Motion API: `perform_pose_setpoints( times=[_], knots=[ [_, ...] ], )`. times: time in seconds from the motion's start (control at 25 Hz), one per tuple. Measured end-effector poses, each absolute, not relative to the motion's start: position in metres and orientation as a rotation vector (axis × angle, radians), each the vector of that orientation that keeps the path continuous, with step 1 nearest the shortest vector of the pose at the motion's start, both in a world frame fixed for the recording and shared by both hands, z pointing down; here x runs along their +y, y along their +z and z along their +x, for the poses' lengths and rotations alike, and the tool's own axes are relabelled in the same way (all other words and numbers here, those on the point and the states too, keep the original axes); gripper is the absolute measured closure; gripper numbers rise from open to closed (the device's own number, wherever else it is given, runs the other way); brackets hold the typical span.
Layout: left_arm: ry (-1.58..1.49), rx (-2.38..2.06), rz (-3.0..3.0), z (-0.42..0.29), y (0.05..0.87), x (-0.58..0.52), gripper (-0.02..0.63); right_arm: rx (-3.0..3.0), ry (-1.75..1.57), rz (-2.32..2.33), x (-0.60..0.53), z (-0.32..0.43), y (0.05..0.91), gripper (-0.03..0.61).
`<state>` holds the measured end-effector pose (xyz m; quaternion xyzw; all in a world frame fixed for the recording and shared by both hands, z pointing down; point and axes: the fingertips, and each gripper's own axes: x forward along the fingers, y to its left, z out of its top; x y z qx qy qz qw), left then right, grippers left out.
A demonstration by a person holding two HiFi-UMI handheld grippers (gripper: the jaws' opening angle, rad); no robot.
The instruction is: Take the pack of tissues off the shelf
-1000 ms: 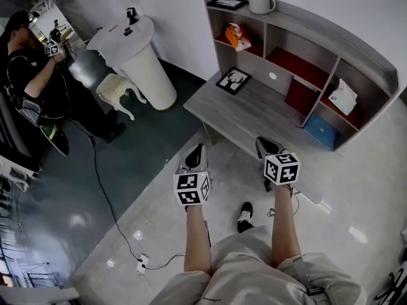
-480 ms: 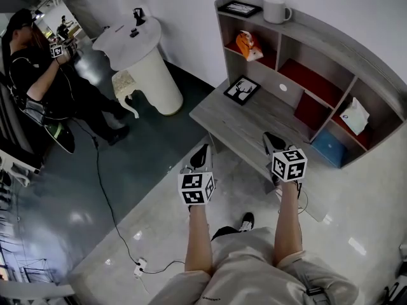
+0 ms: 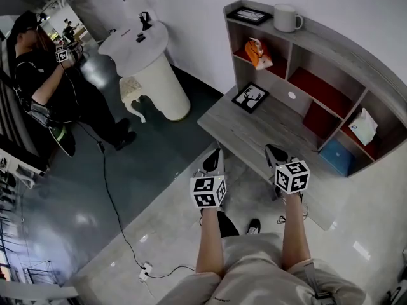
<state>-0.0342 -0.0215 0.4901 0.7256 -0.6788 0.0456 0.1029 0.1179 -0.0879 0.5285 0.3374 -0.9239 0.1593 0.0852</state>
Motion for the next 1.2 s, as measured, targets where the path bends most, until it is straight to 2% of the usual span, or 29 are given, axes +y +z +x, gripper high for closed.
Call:
perform_pose_setpoints(
  times=[0.52, 1.2],
  knots=[
    [0.078, -1.948, 2.186, -0.073, 0.481, -0.078, 0.604, -2.719, 0.522, 1.249, -0.139, 0.111, 0.511, 0.561],
    [0.069, -1.767, 2.35, -0.12, 0.461, -0.216, 0.604, -2.612, 0.449, 1.414, -0.242, 0.073, 0.486, 0.561]
  ],
)
